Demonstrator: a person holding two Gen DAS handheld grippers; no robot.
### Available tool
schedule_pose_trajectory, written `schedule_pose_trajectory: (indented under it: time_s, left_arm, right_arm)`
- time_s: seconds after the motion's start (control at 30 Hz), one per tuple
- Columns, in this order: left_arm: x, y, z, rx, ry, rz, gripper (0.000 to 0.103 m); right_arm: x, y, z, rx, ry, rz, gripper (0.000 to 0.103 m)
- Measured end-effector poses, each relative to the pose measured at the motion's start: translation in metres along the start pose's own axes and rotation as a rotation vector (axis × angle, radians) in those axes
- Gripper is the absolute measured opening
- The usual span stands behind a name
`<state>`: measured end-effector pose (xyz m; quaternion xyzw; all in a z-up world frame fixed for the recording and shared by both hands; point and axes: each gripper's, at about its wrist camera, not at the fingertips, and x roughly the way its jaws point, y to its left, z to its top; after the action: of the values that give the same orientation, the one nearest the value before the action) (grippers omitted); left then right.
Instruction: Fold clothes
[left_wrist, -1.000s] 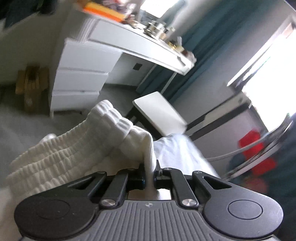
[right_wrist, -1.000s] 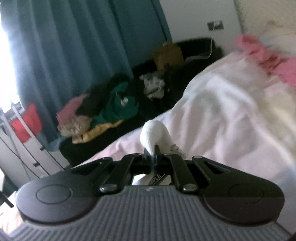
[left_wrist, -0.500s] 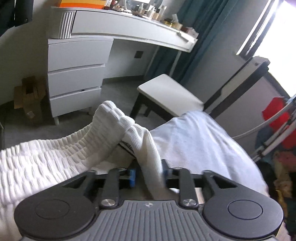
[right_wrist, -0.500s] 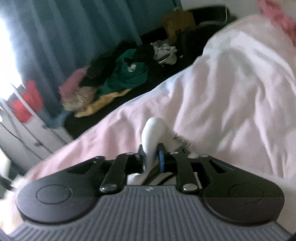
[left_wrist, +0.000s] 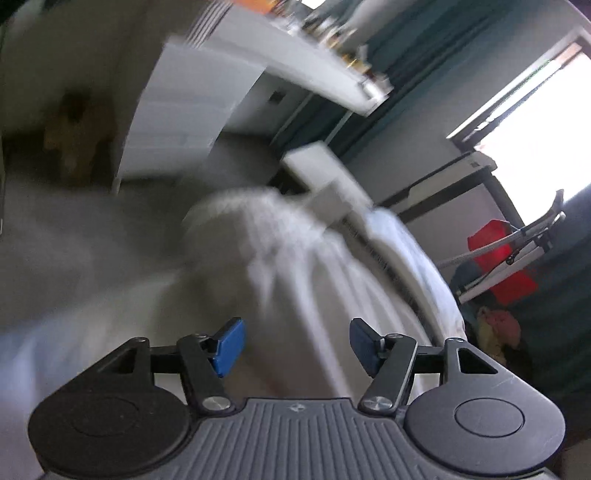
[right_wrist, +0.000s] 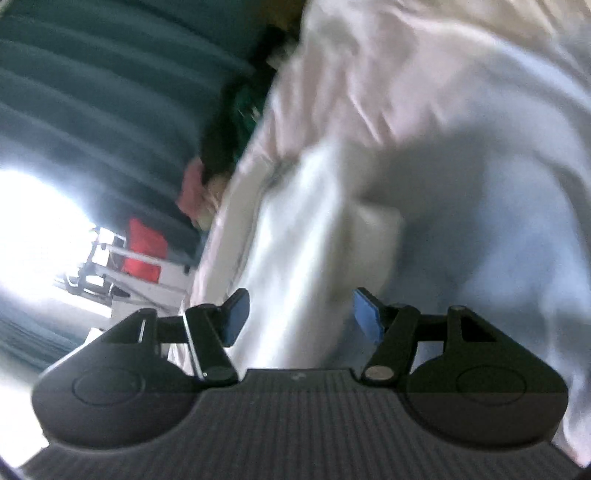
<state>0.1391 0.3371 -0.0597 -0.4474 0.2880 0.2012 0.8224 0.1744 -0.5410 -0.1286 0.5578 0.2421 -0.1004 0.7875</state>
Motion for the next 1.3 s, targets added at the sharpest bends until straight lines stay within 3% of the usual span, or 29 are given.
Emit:
schedule_pose_trajectory:
  time_s: [0.07,0.13,0.2,0.33,0.47,0.5,0.53,0.6,0.63,0.77,0.93,1.17,1.3]
  left_arm:
    - [0.003,0.015,-0.008,-0.058,0.051,0.003,0.065]
    - [0.010,0.023,-0.007,-0.076,0.044,-0.005,0.065]
    - [0.020,0.023,-0.003,-0.058,0.019,-0.010,0.065]
    - [0.047,0.014,0.017,-0.039,-0.053,0.031,0.059]
    - [0.068,0.010,0.033,-0.108,-0.090,0.081,0.028]
    - [0.067,0.006,0.037,-0.103,-0.091,0.089,0.018]
    - [0.065,0.001,0.043,-0.092,-0.093,0.096,0.015]
    - [0.054,-0.012,0.051,-0.064,-0.099,0.109,0.012]
    - [0.045,-0.019,0.054,-0.053,-0.103,0.109,0.012]
    - [0.005,-0.036,0.065,-0.009,-0.132,0.016,0.012]
    - [-0.049,-0.026,0.069,-0.038,-0.092,-0.036,0.012]
    - [-0.134,0.022,0.054,-0.070,0.007,-0.071,0.012]
    - [-0.156,0.062,0.032,-0.028,0.053,-0.016,0.012]
  right_arm:
    - [0.008,-0.011,-0.007,0.054,0.073,0.016,0.065]
    - [0.022,-0.017,-0.011,0.105,0.115,0.041,0.065]
    - [0.035,-0.019,-0.014,0.114,0.096,0.076,0.065]
    - [0.053,-0.018,-0.010,0.093,-0.033,0.063,0.063]
    - [0.065,-0.015,-0.007,0.091,-0.150,0.068,0.061]
    - [0.067,-0.014,-0.007,0.087,-0.167,0.064,0.057]
    - [0.067,-0.014,-0.006,0.084,-0.170,0.059,0.042]
    - [0.067,-0.014,-0.006,0.077,-0.176,0.051,0.020]
    - [0.066,-0.014,-0.006,0.073,-0.177,0.048,0.016]
    - [0.043,-0.005,0.004,0.055,-0.146,0.059,0.013]
    - [-0.018,0.017,0.018,-0.051,-0.155,0.091,0.012]
    - [-0.101,-0.030,0.018,0.082,-0.182,0.072,0.011]
    - [-0.128,-0.057,0.009,0.132,-0.182,-0.020,0.011]
